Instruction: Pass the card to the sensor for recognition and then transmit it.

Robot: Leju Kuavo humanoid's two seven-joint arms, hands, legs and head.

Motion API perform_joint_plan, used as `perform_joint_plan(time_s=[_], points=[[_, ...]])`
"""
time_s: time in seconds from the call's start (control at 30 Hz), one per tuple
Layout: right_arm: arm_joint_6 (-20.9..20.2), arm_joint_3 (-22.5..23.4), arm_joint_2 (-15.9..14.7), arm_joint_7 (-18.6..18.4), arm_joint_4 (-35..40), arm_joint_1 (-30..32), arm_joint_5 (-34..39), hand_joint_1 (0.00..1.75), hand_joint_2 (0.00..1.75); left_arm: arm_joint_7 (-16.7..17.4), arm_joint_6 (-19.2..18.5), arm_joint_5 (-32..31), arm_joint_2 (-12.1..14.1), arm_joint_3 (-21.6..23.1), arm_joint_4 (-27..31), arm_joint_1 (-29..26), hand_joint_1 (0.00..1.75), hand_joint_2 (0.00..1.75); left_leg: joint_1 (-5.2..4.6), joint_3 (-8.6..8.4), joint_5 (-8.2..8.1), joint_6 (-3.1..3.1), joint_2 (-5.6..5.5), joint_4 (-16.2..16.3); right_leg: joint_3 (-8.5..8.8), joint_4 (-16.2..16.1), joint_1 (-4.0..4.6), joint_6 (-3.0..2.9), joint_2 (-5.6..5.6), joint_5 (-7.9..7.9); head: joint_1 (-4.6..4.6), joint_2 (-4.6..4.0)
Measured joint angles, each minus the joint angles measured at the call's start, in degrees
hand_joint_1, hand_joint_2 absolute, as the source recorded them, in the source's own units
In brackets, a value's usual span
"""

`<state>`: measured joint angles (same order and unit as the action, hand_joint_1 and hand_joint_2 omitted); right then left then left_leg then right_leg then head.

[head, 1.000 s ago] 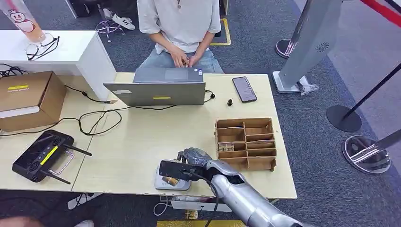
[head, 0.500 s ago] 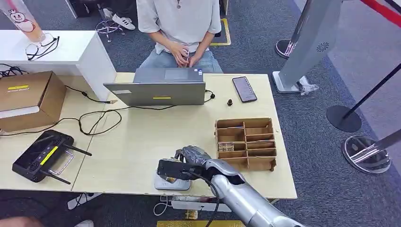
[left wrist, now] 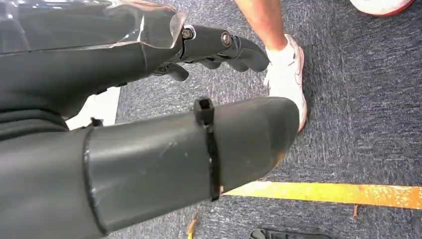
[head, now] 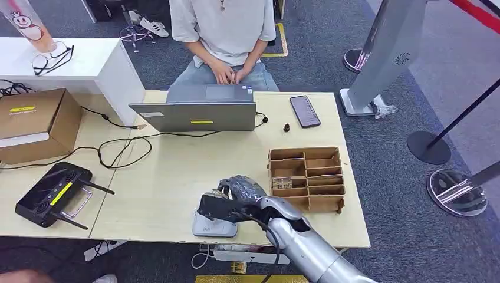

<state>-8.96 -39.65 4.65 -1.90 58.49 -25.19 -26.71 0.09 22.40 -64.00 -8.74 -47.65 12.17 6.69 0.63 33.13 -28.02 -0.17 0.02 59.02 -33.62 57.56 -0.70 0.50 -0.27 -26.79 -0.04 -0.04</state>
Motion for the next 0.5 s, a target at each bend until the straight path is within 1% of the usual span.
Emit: perform_joint_plan(time_s=[0.3,0.5], points=[[1.1,1.8,-1.0,1.4,5.0,1.5,0.6,1.75,1.75,-0.2,0.1,0.3,0.2,0.0,0.0,-0.2,0.00,0.00,0.00,0.00,0.00,0.00,0.00,0.0,0.00,0.0,0.00,0.00,0.00,0.00,0.00,0.00],[2.1,3.1,-1.7,5.0,8.8,2.4,1.4,1.75,1.75,-0.7,0.1,0.4,0.2,0.0,0.0,-0.3,0.00,0.00,0.00,0.00,0.00,0.00,0.00,0.0,0.00,0.0,0.00,0.00,0.01,0.00,0.00,0.00]])
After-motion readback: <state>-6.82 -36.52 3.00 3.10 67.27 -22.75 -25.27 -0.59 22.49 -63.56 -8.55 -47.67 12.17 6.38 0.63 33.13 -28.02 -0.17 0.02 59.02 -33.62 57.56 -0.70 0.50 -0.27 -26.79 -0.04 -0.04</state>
